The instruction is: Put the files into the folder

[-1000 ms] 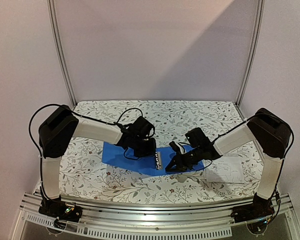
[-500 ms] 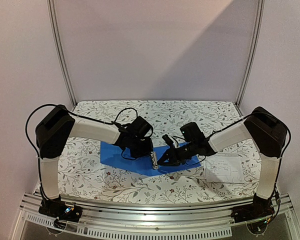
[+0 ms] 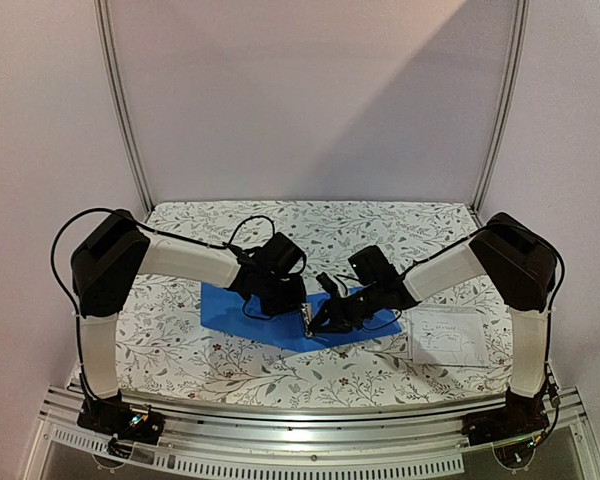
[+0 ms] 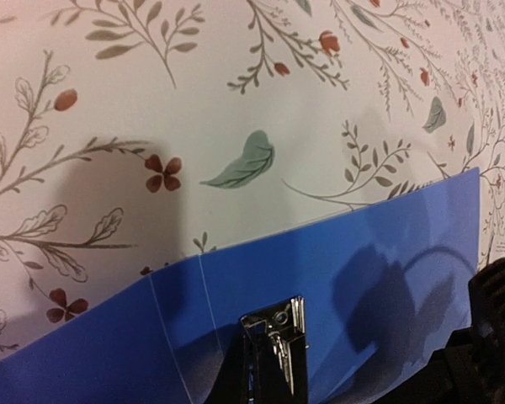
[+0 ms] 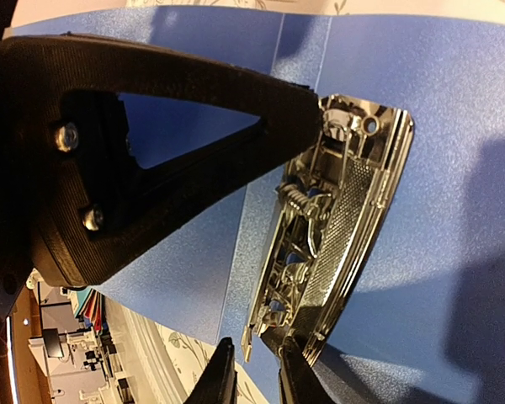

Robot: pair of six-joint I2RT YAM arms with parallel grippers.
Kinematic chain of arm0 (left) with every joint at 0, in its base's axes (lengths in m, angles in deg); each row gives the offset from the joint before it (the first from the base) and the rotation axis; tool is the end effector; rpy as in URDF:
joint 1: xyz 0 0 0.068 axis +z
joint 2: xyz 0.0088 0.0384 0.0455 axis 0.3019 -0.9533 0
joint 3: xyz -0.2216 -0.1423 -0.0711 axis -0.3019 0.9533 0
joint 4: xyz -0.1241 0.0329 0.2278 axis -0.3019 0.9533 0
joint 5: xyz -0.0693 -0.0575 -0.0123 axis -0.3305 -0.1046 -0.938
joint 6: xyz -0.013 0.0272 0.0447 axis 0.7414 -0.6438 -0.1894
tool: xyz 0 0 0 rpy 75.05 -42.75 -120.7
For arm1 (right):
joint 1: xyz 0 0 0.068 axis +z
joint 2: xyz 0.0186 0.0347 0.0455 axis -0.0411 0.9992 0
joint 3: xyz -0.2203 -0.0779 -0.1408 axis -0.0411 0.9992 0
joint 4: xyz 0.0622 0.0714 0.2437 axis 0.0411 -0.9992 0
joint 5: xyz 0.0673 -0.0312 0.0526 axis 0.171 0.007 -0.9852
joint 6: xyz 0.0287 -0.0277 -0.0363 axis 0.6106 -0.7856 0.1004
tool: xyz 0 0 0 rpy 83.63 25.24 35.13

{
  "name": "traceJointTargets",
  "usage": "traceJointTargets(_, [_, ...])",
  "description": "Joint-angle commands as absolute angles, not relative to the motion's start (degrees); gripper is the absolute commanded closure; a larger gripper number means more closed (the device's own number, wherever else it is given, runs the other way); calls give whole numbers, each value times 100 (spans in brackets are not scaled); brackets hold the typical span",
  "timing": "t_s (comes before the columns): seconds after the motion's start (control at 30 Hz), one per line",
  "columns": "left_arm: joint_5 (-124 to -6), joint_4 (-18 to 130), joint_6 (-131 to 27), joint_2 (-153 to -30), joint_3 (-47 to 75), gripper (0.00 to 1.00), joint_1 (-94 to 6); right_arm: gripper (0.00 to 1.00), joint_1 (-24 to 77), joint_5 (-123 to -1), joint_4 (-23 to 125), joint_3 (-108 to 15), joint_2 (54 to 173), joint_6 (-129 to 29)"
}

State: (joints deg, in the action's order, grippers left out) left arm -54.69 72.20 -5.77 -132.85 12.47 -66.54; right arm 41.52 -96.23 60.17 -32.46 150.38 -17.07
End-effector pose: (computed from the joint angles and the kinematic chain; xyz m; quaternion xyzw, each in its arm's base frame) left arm 0.2755 -0.3142 0.1298 -0.0784 0.9574 -0.2114 0.1803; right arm 0.2695 0.2922 0.1002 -0.1620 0.8654 0.4734 0.0270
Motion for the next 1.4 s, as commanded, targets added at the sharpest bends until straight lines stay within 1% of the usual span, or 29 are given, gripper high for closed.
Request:
traceJointTargets(0.0, [-5415, 7595, -580, -13408, 1400, 100, -6661, 82, 4239, -9544, 5706, -3325, 15206, -1803])
traceJointTargets(0.13, [-5416, 7600, -573, -13401, 1417, 100, -6645, 86, 4248, -9584, 5667, -3357, 15270, -1836])
traceJointTargets(0.37, [-5424, 7595, -572, -13413, 1409, 100, -6644, 87, 4284, -9574, 5459, -3489, 15314, -1944])
traceJointTargets(0.63, [-5433, 7596, -572, -13417, 1427, 100, -6635, 97, 4289, -9422, 5227, -3531, 15353, -1939])
traceJointTargets(0.73, [-5442, 7596, -580, -13416, 1427, 100, -6635, 100, 4288, -9241, 4874, -3577, 15350, -1959])
traceJointTargets(0.93, [-5483, 7586, -593, -13473, 1403, 100, -6635, 100, 4268, -8649, 3956, -3861, 15618, -1964])
traceJointTargets(1.07, [-5521, 7587, -607, -13495, 1407, 100, -6628, 100, 4167, -8447, 3714, -3874, 15818, -1847])
traceJointTargets(1.13, [-5521, 7585, -611, -13497, 1422, 100, -6622, 100, 4119, -8504, 3788, -3777, 15835, -1794])
traceJointTargets(1.2, [-5529, 7574, -632, -13494, 1422, 100, -6617, 100, 4080, -8722, 4177, -3572, 15763, -1710])
traceJointTargets(1.37, [-5517, 7593, -652, -13514, 1433, 100, -6596, 100, 3917, -8534, 4466, -3307, 15062, -1668])
